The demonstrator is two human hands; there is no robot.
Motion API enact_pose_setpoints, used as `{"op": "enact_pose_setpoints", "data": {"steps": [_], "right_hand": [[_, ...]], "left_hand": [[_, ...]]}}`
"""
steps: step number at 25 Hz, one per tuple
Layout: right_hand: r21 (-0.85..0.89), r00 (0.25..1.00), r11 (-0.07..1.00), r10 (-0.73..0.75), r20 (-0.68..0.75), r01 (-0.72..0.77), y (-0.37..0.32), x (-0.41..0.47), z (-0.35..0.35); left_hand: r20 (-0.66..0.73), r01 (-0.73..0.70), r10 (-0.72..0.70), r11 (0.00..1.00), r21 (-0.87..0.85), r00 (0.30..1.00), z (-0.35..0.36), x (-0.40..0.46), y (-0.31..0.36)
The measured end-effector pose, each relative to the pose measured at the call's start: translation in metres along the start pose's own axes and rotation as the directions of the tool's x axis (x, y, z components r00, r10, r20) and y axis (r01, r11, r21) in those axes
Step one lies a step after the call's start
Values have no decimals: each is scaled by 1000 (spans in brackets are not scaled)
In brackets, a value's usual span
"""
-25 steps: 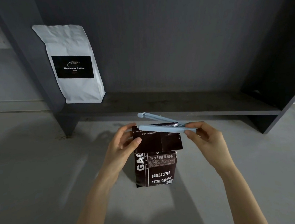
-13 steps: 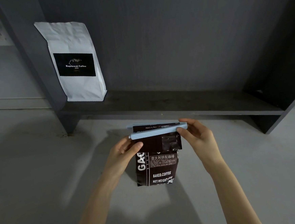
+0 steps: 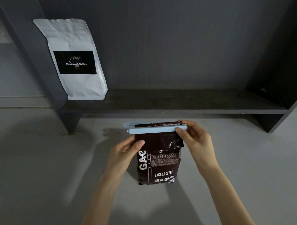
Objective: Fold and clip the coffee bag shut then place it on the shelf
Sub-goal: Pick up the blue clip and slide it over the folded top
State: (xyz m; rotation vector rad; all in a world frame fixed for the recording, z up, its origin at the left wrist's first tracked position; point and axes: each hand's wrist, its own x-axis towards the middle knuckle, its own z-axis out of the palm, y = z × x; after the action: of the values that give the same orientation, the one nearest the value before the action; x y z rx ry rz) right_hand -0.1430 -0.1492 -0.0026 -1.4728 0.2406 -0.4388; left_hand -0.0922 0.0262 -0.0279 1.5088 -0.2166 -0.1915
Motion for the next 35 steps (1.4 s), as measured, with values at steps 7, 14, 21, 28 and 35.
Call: {"op": "enact_pose_setpoints", "data": {"steps": [7,14,21,28,35], "right_hand": [[-25,1000,1000,-7,2,7,-1,1,-1],[-57,999,998,-36,18,37,1,1,-3],[-114,998,992,-59,20,61,4,4,-5],[-97,997,993,-65,30,68,4,3,-6],[-74,998,995,-58,33,60,4,2,-7]], "left_hand": [[44,-17,18,1000,-9,999,0,0,1],[37,-1,1,1000,2,999,-1,0,-1],[10,-11,11,1000,0,1000,1,0,2],[41,-41,39,998,51,998,1,-2,7],[-10,-35,34,998,-43,999,-2,0,8]]}}
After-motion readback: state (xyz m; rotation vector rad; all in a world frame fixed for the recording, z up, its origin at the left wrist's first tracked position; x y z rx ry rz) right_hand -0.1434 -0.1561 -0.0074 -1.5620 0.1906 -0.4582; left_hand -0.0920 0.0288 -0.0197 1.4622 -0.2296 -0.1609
